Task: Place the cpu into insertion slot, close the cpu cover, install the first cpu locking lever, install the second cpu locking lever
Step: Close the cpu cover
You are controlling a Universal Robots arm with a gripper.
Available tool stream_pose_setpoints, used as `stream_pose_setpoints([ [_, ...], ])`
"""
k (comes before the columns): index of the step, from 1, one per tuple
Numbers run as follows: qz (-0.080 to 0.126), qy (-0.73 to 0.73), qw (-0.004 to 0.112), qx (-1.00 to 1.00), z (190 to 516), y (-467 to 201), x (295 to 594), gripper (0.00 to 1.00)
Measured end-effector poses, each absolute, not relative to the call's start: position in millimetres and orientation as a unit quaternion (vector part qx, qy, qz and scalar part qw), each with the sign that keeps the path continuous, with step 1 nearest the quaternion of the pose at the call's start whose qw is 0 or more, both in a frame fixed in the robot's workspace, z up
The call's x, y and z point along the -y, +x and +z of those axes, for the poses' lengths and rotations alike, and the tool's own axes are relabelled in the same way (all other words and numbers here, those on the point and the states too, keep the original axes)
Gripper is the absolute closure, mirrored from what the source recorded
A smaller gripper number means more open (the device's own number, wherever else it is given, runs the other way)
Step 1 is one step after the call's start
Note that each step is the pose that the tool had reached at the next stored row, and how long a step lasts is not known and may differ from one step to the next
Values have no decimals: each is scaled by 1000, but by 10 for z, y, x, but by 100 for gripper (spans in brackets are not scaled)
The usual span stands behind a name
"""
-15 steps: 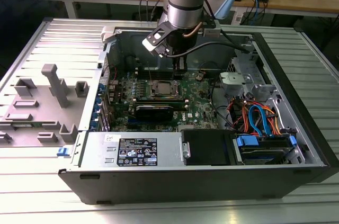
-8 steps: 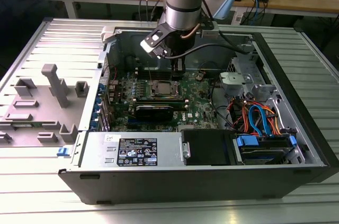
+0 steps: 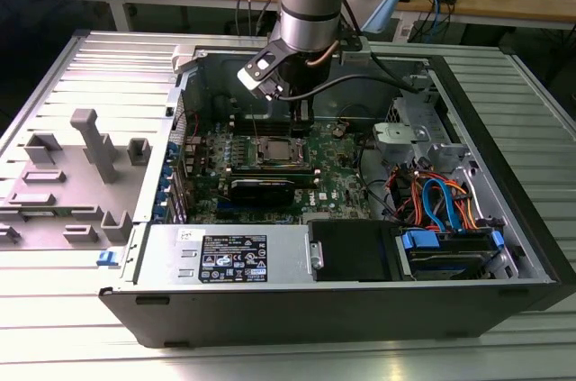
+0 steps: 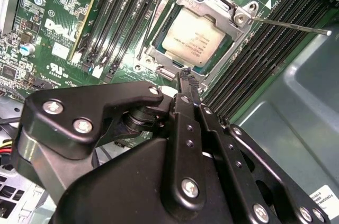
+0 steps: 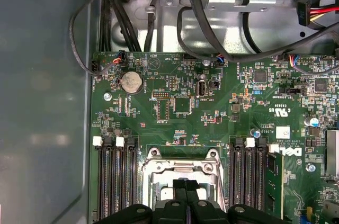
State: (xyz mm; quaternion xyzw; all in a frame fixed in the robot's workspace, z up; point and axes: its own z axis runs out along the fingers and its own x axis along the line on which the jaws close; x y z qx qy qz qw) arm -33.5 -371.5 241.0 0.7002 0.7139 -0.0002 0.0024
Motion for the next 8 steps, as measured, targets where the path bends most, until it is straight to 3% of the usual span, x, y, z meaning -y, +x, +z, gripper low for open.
stream_pose_setpoints([
  [8,0,700,2,-714,2403,-359,3715,89],
])
